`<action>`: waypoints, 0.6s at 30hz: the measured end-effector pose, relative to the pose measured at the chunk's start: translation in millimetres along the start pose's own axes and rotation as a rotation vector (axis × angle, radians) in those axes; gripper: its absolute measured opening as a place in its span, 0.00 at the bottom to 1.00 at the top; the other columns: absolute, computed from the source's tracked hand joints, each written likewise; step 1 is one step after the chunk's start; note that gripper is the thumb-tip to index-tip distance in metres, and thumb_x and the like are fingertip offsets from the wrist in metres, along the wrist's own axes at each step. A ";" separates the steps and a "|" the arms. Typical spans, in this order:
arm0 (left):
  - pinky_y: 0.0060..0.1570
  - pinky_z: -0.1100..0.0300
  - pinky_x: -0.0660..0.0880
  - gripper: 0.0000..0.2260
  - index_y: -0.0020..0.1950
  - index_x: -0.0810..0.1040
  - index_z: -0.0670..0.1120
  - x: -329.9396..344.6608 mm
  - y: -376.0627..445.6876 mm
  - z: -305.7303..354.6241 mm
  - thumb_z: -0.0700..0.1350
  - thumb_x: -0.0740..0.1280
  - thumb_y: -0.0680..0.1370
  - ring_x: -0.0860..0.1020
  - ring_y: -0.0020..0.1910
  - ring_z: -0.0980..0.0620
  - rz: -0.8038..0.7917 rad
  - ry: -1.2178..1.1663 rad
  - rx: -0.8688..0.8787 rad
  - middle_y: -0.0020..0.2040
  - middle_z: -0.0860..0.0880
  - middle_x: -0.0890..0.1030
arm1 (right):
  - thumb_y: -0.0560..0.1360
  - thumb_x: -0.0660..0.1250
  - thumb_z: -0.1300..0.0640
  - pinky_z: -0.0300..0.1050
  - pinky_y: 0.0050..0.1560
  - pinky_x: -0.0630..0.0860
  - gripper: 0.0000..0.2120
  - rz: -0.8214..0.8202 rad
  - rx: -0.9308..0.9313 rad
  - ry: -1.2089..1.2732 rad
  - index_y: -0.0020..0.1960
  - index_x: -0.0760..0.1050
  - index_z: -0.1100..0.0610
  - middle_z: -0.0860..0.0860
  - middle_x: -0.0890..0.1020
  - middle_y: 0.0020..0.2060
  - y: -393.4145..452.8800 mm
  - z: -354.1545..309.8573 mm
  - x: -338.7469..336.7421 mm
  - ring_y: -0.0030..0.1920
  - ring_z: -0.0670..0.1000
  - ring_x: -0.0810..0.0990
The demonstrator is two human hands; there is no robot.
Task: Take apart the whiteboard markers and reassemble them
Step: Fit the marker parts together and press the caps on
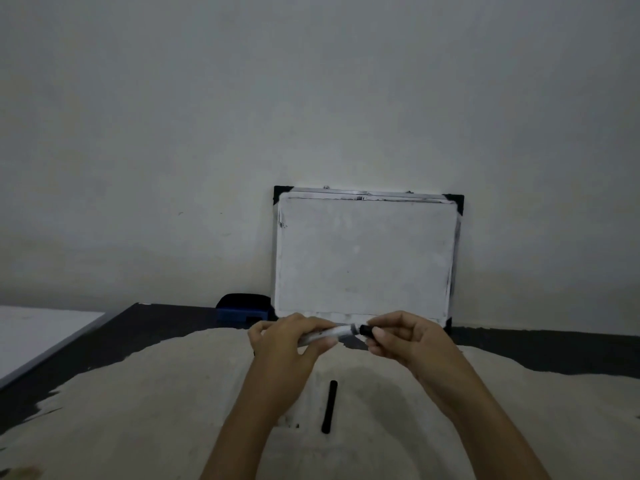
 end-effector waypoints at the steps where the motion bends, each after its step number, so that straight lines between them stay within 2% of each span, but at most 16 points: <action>1: 0.49 0.64 0.52 0.08 0.51 0.79 0.60 -1.3 0.3 1.0 0.54 0.65 0.73 0.71 0.46 0.69 -0.002 0.000 0.004 0.45 0.61 0.80 | 0.72 0.67 0.68 0.35 0.38 0.79 0.06 -0.004 -0.003 0.005 0.48 0.79 0.66 0.60 0.84 0.40 -0.8 -0.9 0.6 0.36 0.49 0.83; 4: 0.57 0.64 0.55 0.06 0.48 0.78 0.63 -2.5 1.8 0.6 0.55 0.66 0.73 0.72 0.50 0.65 -0.047 -0.052 0.015 0.43 0.61 0.80 | 0.72 0.67 0.68 0.35 0.37 0.79 0.06 -0.038 0.014 0.040 0.49 0.78 0.67 0.60 0.84 0.39 -2.3 -2.0 1.1 0.35 0.49 0.83; 6: 0.61 0.53 0.65 0.06 0.46 0.77 0.67 -0.5 2.4 -1.3 0.57 0.66 0.71 0.75 0.49 0.59 -0.095 -0.099 0.025 0.44 0.60 0.81 | 0.72 0.67 0.69 0.34 0.37 0.79 0.07 -0.062 0.025 0.066 0.49 0.79 0.68 0.59 0.84 0.38 -3.5 -3.3 1.8 0.35 0.49 0.83; 8: 0.57 0.47 0.71 0.07 0.46 0.77 0.70 -0.7 2.5 -1.5 0.57 0.67 0.71 0.76 0.49 0.54 -0.112 -0.104 0.025 0.45 0.62 0.80 | 0.71 0.67 0.69 0.34 0.37 0.79 0.06 -0.063 0.017 0.044 0.48 0.79 0.68 0.58 0.84 0.37 -4.4 -5.1 1.7 0.35 0.48 0.83; 10: 0.55 0.51 0.73 0.09 0.45 0.77 0.69 -1.8 2.8 -0.1 0.53 0.69 0.71 0.76 0.47 0.55 -0.108 -0.114 0.043 0.42 0.60 0.81 | 0.71 0.67 0.70 0.33 0.36 0.78 0.06 -0.030 -0.028 -0.038 0.47 0.80 0.67 0.58 0.85 0.36 -6.1 -10.0 0.9 0.34 0.48 0.84; 12: 0.50 0.63 0.73 0.10 0.47 0.79 0.65 -2.8 2.8 3.7 0.49 0.69 0.72 0.77 0.46 0.59 -0.101 -0.128 0.068 0.42 0.60 0.81 | 0.70 0.69 0.70 0.33 0.36 0.78 0.05 0.009 -0.095 -0.112 0.45 0.81 0.66 0.57 0.85 0.36 -7.7 -16.2 0.3 0.33 0.48 0.84; 14: 0.45 0.71 0.71 0.09 0.50 0.81 0.59 -3.3 3.3 7.8 0.47 0.69 0.73 0.76 0.46 0.61 -0.092 -0.120 0.074 0.42 0.60 0.80 | 0.68 0.70 0.70 0.32 0.34 0.78 0.05 0.027 -0.144 -0.131 0.43 0.82 0.65 0.54 0.85 0.33 -10.1 -22.1 1.8 0.32 0.47 0.83; 16: 0.45 0.74 0.69 0.09 0.51 0.81 0.56 -2.6 3.6 10.2 0.47 0.69 0.73 0.75 0.47 0.61 -0.087 -0.099 0.084 0.41 0.60 0.79 | 0.67 0.71 0.70 0.31 0.33 0.77 0.05 0.036 -0.178 -0.141 0.42 0.83 0.64 0.51 0.85 0.31 -12.8 -25.2 4.5 0.30 0.45 0.83; 18: 0.45 0.72 0.70 0.09 0.51 0.81 0.57 -1.6 4.1 11.3 0.47 0.69 0.73 0.75 0.47 0.60 -0.078 -0.079 0.101 0.41 0.61 0.78 | 0.67 0.71 0.70 0.31 0.32 0.77 0.05 0.043 -0.194 -0.132 0.41 0.83 0.63 0.49 0.85 0.30 -14.0 -26.3 6.2 0.29 0.45 0.82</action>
Point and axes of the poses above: each hand's wrist, its own y-axis towards the middle knuckle, its own x-axis out of the palm, z = x × y, the point moved 5 cm from there along y, towards the middle knuckle
